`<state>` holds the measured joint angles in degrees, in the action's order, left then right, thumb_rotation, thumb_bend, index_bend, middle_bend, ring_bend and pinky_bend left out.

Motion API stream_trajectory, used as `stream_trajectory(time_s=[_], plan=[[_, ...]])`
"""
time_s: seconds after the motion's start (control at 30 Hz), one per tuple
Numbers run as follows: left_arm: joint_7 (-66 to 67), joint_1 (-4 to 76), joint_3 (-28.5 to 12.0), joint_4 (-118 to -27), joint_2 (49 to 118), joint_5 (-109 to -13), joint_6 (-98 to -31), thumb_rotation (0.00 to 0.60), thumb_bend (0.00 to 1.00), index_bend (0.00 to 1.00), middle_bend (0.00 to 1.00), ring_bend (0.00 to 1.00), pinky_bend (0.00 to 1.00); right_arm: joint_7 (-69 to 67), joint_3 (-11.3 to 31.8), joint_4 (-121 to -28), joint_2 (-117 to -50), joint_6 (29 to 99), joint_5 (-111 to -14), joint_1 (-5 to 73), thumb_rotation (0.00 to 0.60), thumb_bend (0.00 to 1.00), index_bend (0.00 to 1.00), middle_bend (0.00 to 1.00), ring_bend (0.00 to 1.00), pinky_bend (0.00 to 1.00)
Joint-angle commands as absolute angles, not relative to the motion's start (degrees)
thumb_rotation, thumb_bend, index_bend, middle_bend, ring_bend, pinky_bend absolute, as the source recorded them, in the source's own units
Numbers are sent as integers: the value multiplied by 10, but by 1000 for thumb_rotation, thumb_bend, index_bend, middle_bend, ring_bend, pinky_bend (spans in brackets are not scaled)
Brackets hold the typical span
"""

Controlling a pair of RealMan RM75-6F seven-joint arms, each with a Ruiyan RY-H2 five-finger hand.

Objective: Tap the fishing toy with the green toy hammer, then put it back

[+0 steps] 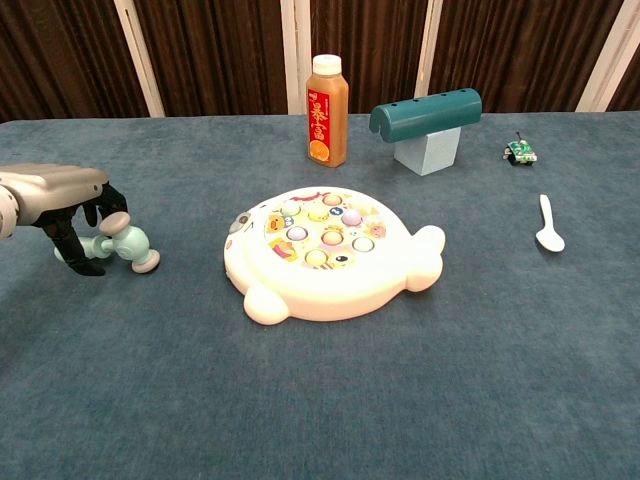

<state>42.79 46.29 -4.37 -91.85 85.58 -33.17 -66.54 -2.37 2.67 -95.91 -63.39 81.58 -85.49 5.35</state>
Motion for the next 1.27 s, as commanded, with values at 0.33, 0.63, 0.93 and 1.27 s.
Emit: stream_trajectory(time_s=[0.33, 0.63, 0.93, 1.27], plan=[[410, 446, -51, -941, 834, -364, -683, 600, 17, 51, 44, 43, 152, -20, 26, -959, -633, 815, -853, 53, 600, 167, 0, 0, 0, 0], [340, 376, -6, -1050, 741, -508, -756, 600, 8, 0, 0, 0, 44, -8, 23, -954, -631, 814, -858, 54, 600, 167, 0, 0, 0, 0], [241, 232, 102, -1084, 693, -704, -909, 600, 3, 0, 0, 0, 19, 21, 18, -951, -634, 822, -874, 53, 600, 167, 0, 0, 0, 0], [163, 112, 158, -973, 693, -836, -1031, 600, 1, 0, 0, 0, 19, 32, 18, -941, -644, 825, -880, 54, 600, 167, 0, 0, 0, 0]])
